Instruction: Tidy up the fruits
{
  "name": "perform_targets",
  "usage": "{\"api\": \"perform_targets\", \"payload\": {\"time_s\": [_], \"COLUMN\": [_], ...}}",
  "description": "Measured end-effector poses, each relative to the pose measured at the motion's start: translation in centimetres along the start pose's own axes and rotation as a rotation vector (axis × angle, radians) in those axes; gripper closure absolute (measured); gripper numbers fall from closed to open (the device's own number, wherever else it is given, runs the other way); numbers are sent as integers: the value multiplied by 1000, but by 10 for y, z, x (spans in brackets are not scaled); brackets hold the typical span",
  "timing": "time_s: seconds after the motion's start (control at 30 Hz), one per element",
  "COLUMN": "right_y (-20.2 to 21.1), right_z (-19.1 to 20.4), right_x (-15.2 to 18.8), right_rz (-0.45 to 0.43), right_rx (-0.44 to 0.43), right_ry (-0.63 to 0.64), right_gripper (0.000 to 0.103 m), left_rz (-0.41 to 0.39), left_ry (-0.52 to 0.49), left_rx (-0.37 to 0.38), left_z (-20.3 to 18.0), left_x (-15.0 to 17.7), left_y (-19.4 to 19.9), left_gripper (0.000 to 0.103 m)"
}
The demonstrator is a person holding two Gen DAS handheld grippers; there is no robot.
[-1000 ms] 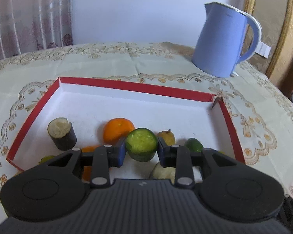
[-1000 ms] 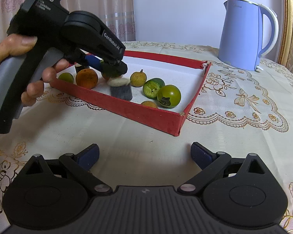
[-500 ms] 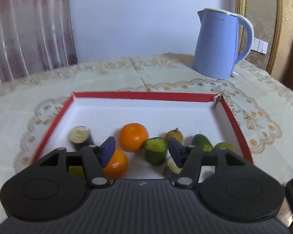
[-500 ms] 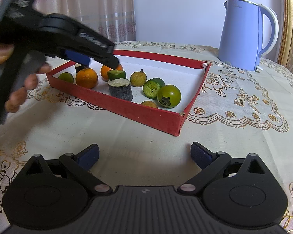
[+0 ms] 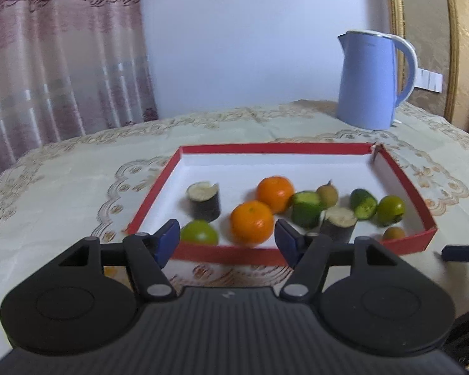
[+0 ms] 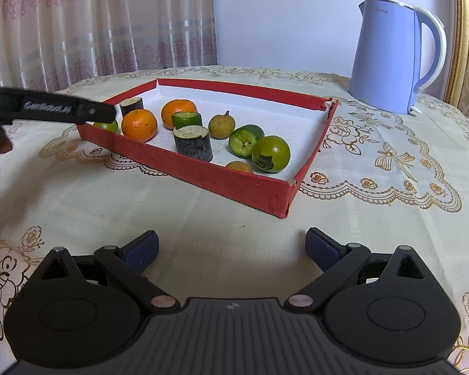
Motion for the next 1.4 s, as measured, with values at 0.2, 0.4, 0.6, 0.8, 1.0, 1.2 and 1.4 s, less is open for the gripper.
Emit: {"api": "perform_targets", "payload": {"time_s": [0.2,0.4,0.6,0.8,1.0,1.2,1.4], "right_y": [7,14,6,7,6,5,6], "right_z": [-1,-1,12,11,18,31,30], "right_x": [1,1,2,1,-2,-6,-9], "right_rz": [-39,-77,-58,-59,-56,-48,-50], "right_rx": [30,7,47,83,103,117,145], "right_ry": [-21,-116,-106,-153,-157,-123,-142], "right_gripper": [2,2,2,2,2,2,2], "left_rz": [9,48,63,80,79,63,49], "left_ry": [-31,47,81,110,130,144,179], "left_rx": [-57,-59,-76,-54,-46,-47,-50], "left_z": [5,25,27,30,35,36,35], "left_x": [21,35,44,48,50,46,39], "left_y": [0,8,17,19,26,40,57], "left_gripper": [26,26,15,14,10,4,0]}}
Point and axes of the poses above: each gripper's, at about its wrist camera, not at the fingertips, and y roughly against the way its jaws point, z to its left, x to its underside, the point moved 1 cm from there along -y, roughly the way its jaws point, and after that the axes turned 12 degrees about -x, right-handed, at the moved point
